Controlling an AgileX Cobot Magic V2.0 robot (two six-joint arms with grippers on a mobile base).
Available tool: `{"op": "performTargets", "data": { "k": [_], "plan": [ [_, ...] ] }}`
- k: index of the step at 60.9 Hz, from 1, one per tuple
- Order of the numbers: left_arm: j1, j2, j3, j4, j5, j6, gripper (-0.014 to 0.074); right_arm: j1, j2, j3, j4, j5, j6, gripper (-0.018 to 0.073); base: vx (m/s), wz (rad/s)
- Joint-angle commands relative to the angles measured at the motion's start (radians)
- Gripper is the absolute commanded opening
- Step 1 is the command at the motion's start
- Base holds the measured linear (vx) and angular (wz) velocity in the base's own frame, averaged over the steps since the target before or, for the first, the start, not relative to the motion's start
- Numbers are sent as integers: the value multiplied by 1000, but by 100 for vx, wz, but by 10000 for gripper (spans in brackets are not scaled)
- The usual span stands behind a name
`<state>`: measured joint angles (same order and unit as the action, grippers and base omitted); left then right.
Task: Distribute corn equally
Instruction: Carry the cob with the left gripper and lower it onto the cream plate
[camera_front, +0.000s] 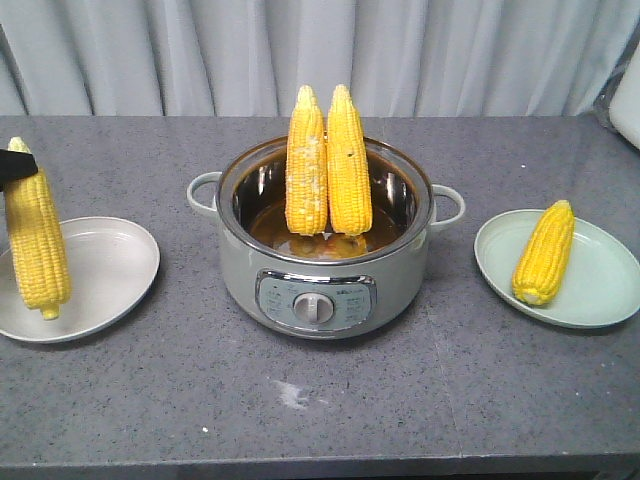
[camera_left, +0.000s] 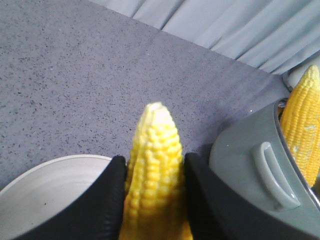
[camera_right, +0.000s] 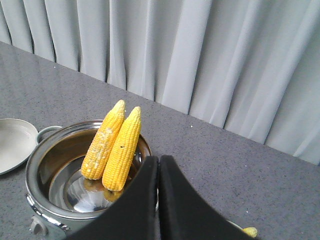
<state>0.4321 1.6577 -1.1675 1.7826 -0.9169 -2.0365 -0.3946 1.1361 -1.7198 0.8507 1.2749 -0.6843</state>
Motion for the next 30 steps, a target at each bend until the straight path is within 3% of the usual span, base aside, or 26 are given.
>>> {"op": "performTargets", "data": {
  "k": [1,14,30],
  "plan": [
    [-7,-40,-23,18,-4,-2,294,-3,-10,-19,39,15,-3,-4,0,0],
    [-7,-40,-23,18,-3,-3,427,-3,-10,-19,39,15,-3,-4,0,0],
    [-7,-40,-23,18,-10,-3,443,-3,-10,-19,39,15,-3,-4,0,0]
  ]
}}
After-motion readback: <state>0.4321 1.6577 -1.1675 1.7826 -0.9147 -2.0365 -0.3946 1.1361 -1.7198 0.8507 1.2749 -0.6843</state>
